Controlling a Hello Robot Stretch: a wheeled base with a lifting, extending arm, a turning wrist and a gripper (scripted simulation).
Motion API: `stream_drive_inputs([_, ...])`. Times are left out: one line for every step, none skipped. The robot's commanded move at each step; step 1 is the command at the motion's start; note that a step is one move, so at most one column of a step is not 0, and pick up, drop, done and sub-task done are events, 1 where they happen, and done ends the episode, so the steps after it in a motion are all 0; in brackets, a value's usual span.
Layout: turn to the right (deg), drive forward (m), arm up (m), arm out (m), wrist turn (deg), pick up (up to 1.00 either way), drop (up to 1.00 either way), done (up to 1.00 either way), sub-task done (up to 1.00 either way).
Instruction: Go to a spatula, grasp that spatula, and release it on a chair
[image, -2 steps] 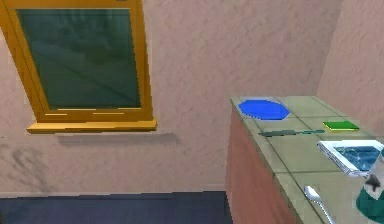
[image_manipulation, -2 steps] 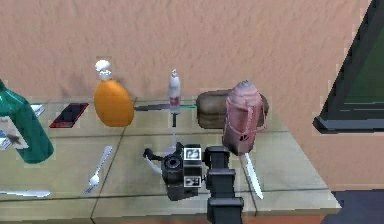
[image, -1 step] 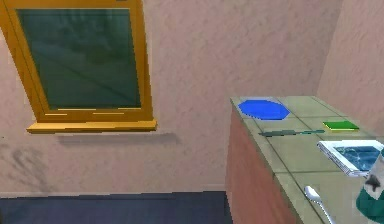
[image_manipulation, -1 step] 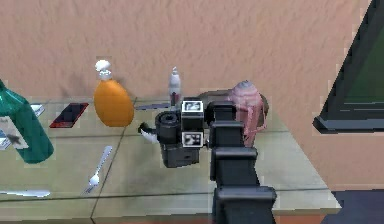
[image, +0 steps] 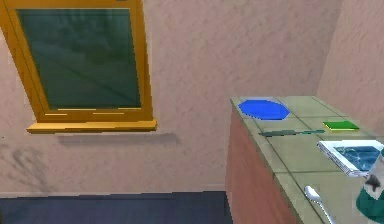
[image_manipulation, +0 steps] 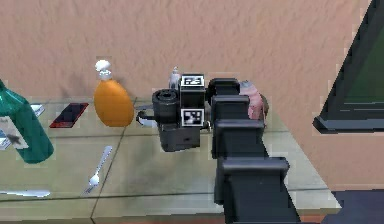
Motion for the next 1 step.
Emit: stream_drive_inputs([0.0, 0.0, 0.0, 0.0, -45.0, 0.0, 0.0, 0.0, 0.0])
